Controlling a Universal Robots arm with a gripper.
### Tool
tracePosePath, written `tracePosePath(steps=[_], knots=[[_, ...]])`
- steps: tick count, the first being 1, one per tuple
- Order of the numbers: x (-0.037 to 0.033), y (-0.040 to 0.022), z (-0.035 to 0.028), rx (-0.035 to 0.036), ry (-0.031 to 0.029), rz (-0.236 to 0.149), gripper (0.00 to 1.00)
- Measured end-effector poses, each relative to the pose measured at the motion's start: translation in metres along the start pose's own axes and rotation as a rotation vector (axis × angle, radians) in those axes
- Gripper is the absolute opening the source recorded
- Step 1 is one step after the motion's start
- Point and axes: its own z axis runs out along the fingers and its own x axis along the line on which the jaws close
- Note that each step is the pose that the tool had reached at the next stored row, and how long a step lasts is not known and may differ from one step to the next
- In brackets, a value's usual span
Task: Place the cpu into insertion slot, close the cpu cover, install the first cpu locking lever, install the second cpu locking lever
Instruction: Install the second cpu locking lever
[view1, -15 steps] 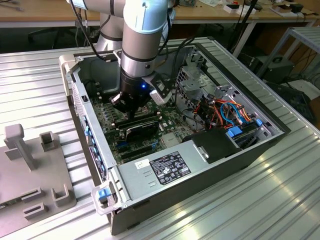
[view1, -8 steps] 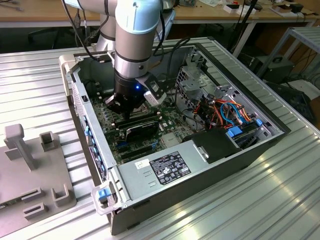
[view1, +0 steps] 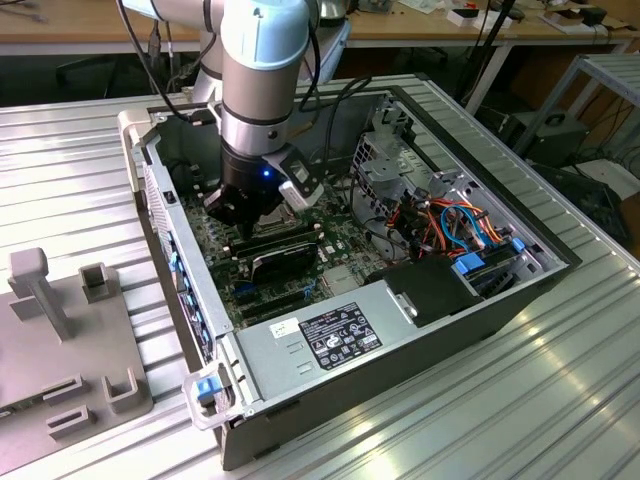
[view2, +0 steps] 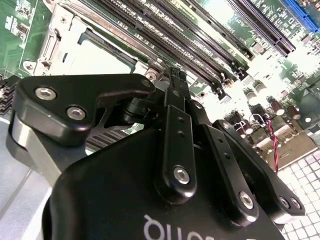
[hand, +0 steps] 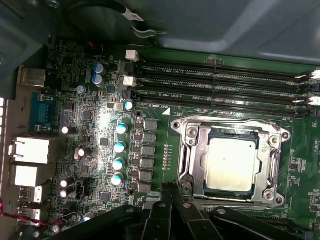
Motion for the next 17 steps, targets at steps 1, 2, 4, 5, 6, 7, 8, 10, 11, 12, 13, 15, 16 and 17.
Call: tracePosePath(steps=[1, 2, 4, 5, 6, 7, 8, 10, 11, 12, 13, 15, 16, 17], knots=[[0.0000, 0.0000, 0.0008, -0.0009, -0.0007, 0.000, 0.11], [0.0000, 0.0000, 0.0011, -0.0017, -0.0005, 0.000, 0.11], [0.0000, -0.0001, 0.0015, -0.0044, -0.0003, 0.000, 0.11], [0.0000, -0.0002, 0.0016, -0.0046, -0.0004, 0.000, 0.11], [0.0000, -0.0006, 0.0016, -0.0049, -0.0006, 0.000, 0.11], [0.0000, -0.0012, 0.0017, -0.0051, -0.0007, 0.000, 0.11], [0.0001, -0.0021, 0.0016, -0.0047, -0.0006, 0.000, 0.11], [0.0003, -0.0027, 0.0015, -0.0047, -0.0005, 0.000, 0.11], [0.0002, -0.0027, 0.0014, -0.0046, -0.0005, 0.000, 0.11], [0.0003, -0.0027, 0.0008, -0.0047, -0.0005, 0.000, 0.11], [0.0002, -0.0026, -0.0002, -0.0052, -0.0008, 0.000, 0.11], [0.0001, -0.0026, -0.0042, -0.0048, -0.0005, 0.000, 0.11], [0.0000, -0.0024, -0.0069, -0.0047, -0.0005, 0.000, 0.11], [-0.0001, -0.0022, -0.0099, -0.0048, -0.0006, 0.000, 0.11]])
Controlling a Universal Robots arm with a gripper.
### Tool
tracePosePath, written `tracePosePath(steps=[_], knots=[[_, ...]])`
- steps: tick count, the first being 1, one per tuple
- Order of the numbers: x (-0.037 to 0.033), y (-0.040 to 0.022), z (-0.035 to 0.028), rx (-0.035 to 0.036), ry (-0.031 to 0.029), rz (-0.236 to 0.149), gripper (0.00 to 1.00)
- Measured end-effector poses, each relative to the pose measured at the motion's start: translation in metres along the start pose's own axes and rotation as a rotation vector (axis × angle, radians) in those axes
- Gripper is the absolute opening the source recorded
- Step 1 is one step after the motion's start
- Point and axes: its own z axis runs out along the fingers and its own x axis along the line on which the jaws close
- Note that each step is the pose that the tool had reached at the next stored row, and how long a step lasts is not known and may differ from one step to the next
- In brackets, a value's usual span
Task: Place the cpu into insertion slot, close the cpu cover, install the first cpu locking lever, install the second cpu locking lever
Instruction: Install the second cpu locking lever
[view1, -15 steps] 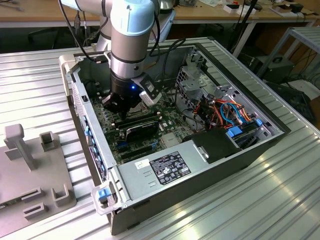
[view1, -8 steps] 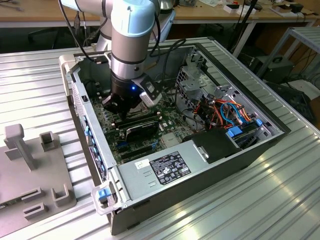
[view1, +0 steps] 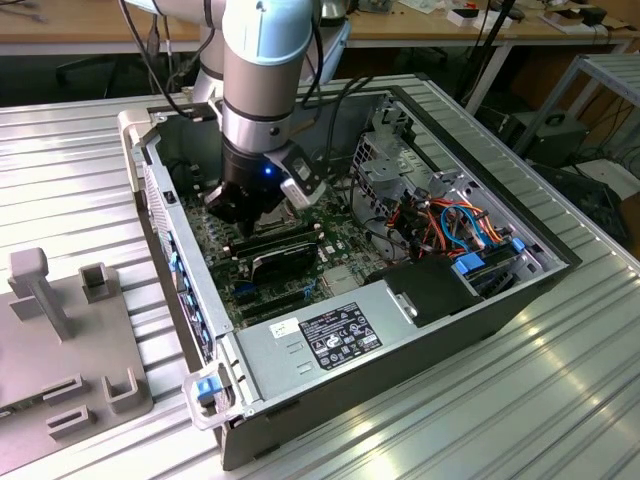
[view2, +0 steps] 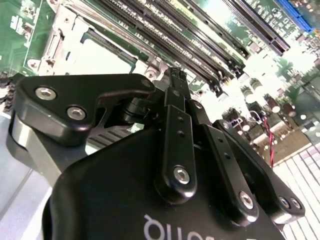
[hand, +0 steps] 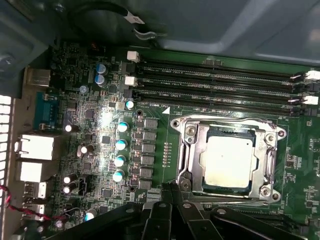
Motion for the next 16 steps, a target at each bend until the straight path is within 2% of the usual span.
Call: tracePosePath(steps=[6, 10, 16], knots=[[-0.0007, 0.0004, -0.0110, 0.0000, 0.0000, 0.000, 0.11], [-0.0081, -0.0003, -0.0110, 0.0001, 0.0001, 0.000, 0.11], [-0.0086, -0.0003, -0.0110, 0.0001, 0.0001, 0.000, 0.11]])
